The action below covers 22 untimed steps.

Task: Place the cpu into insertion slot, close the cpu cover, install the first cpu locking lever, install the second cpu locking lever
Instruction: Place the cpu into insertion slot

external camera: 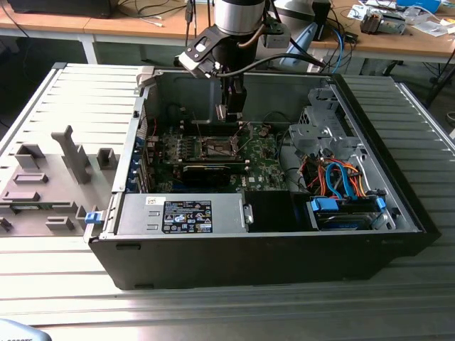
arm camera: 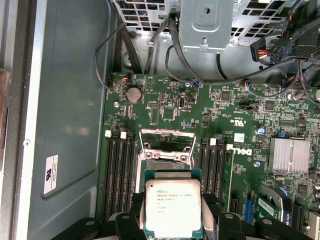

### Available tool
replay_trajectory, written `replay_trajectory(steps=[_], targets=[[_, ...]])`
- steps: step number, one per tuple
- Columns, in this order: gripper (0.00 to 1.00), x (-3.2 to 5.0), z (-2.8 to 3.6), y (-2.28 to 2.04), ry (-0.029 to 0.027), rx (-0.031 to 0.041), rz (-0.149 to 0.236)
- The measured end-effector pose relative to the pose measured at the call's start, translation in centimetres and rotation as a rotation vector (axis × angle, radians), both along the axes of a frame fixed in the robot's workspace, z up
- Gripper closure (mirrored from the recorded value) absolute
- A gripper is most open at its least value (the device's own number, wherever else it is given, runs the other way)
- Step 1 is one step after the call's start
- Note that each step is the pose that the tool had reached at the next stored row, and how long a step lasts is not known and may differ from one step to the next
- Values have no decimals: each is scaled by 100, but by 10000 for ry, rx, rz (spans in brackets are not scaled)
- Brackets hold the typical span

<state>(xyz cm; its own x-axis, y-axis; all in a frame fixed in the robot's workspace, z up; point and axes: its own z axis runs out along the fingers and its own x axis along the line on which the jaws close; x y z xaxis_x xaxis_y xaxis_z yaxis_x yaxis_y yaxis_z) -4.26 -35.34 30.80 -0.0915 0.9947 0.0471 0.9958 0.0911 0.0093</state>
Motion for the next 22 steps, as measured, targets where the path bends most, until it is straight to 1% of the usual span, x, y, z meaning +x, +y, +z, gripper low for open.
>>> replay_trajectory(steps=[22], targets=[[46, 0, 0, 0, 0, 0, -156]])
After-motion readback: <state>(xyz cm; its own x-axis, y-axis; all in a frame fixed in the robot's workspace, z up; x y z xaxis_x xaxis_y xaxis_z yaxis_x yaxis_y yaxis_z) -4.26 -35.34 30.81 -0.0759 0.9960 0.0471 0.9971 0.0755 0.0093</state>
